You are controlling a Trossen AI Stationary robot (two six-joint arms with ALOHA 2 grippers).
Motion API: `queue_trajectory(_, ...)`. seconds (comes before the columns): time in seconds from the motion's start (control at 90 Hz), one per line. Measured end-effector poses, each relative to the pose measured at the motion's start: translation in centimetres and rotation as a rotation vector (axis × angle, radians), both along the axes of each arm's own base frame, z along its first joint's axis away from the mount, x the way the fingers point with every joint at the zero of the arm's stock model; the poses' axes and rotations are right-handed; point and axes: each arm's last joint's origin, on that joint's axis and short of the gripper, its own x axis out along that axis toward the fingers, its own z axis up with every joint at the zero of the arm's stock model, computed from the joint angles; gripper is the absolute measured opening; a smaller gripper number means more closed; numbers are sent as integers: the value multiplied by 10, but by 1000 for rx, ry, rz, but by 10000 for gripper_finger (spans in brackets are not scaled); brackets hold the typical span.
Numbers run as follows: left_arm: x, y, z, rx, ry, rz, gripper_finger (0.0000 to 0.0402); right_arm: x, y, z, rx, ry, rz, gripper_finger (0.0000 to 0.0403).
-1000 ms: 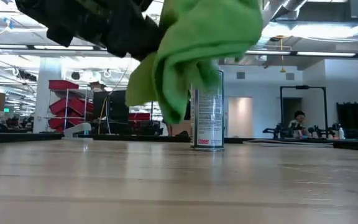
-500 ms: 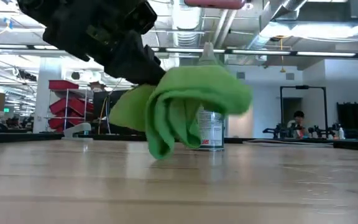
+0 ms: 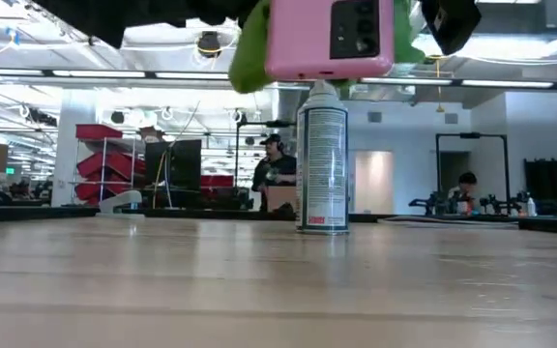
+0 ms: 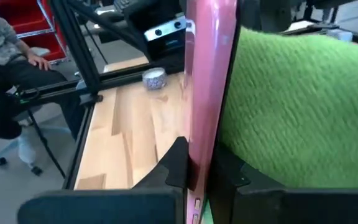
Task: Apply microfiber cloth
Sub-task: Wipe the cellphone with a microfiber cloth
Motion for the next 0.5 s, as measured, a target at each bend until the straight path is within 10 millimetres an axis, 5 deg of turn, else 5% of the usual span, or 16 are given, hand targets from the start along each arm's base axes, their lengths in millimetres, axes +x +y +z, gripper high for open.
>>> queue_trajectory(0.289,-11,-3,21,32,-84,-12,0,3,-6,-2,-40,25,-1,15)
queue_trajectory(0.5,-15,-5,-11,19,148,-10,0,1,-5,20,-168,-104,-85,15)
